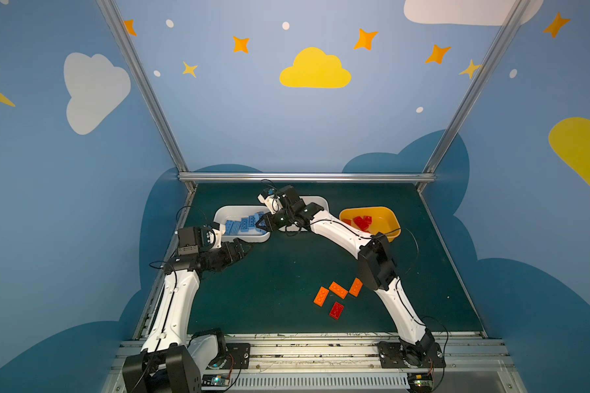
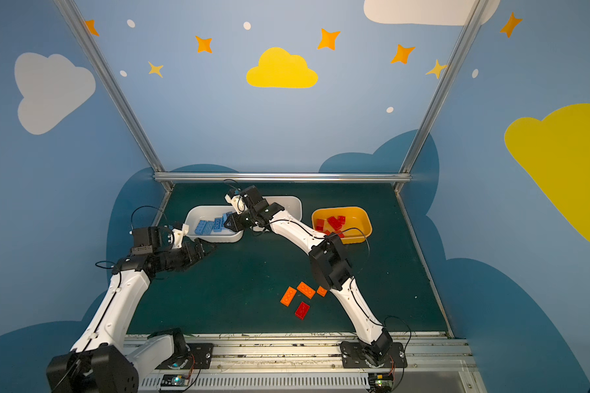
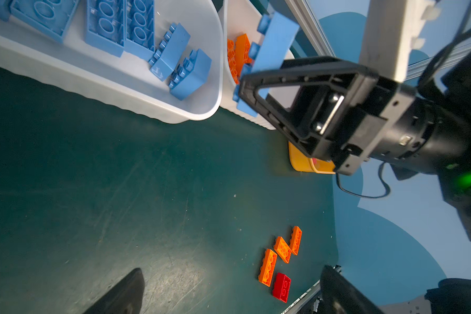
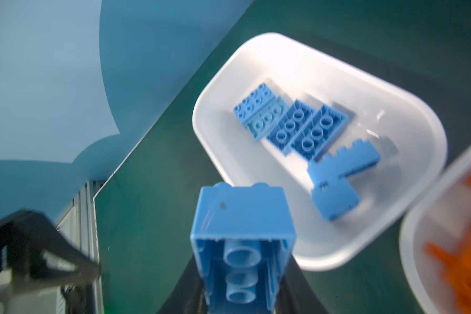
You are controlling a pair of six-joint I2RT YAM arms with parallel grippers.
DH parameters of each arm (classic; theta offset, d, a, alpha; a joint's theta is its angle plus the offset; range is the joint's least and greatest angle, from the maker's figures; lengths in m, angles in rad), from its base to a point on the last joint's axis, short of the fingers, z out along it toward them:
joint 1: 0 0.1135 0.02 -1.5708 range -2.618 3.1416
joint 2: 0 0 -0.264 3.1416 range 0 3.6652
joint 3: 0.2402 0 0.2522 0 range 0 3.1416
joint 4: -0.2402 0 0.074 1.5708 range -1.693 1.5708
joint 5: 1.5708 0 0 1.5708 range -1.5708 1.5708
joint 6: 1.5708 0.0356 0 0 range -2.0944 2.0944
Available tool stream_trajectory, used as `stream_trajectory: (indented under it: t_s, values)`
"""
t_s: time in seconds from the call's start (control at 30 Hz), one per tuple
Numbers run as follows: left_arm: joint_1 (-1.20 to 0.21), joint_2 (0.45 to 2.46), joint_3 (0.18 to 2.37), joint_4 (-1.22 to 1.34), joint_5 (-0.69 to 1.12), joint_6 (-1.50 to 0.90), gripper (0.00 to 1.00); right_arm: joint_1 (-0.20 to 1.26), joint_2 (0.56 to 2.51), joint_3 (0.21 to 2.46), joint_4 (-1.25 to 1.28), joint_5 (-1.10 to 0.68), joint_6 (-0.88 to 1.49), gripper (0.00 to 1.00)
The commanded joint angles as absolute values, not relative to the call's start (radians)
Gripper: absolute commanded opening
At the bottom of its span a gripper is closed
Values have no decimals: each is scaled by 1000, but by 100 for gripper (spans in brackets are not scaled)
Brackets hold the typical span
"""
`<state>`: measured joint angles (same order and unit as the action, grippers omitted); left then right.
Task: Sort the legos into containers by color
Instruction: Place the lego in the container, then pick up the lego from the bottom-center of the table.
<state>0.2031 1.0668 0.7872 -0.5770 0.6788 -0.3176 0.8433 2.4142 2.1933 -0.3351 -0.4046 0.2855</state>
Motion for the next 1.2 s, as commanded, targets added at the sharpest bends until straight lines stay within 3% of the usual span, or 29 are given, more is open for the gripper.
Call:
stream_trajectory:
  t_s: [0.0,0.17,0.33,0.6,0.77,0.9,1.17]
  values:
    - [209,1077,775,-582,678,-299,99,850,2468,2261,-236,-409,313,28]
    - [212,1077,778,-586,674,-292,99,848,2560,2395,-243,-394,331,35]
    - [213,1078,782,-592,675,-289,100,837,2522,2410,-283,-362,311,60]
    - [212,1095,781,-562,732,-315,100,797,2162,1975,-272,-353,220,69]
    - [191,1111,781,-531,765,-339,100,791,1917,1718,-463,-295,199,73]
    - [163,1120,783,-511,767,-352,100,801,1755,1569,-673,-207,358,73]
    - [93,1160,787,-466,752,-375,99,900,1563,1414,-1016,-74,922,75]
